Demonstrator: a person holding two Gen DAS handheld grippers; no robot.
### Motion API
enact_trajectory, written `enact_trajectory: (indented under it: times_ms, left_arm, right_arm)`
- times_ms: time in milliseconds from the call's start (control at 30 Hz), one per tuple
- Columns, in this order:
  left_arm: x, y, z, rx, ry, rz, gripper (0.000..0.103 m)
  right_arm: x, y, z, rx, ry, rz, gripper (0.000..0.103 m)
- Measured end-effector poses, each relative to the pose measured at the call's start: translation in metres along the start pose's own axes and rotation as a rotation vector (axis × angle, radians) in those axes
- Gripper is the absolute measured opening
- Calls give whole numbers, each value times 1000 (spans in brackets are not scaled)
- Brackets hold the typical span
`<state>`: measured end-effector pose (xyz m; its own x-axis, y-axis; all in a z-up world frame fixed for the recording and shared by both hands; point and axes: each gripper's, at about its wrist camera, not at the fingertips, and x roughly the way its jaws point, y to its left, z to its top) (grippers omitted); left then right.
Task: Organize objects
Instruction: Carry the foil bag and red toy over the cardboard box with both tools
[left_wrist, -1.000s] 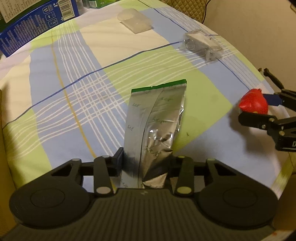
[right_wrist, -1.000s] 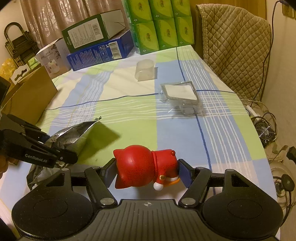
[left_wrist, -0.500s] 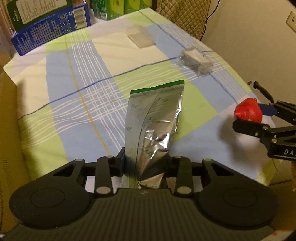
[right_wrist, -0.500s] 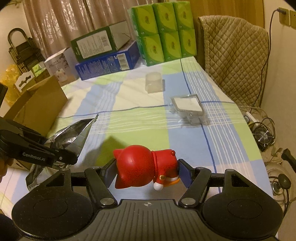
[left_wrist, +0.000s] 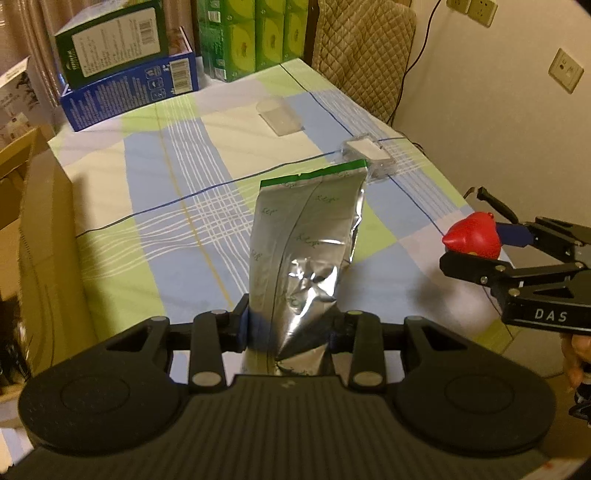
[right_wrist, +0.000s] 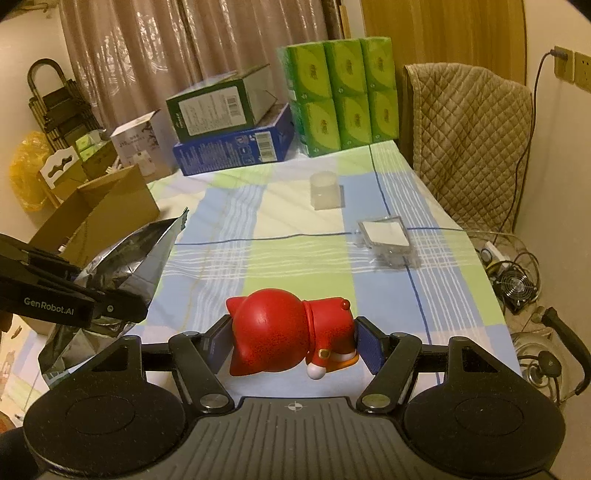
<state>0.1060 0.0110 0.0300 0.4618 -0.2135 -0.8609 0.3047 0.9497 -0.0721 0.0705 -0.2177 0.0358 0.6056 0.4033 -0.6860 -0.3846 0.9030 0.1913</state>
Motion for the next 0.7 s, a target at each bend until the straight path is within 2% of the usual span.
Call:
enact_trajectory:
  times_ms: [700]
  left_arm:
    - [-76,22,-15,-12,-82,70,32]
  right_arm:
    - [-29,65,24,-86,-57,57,66]
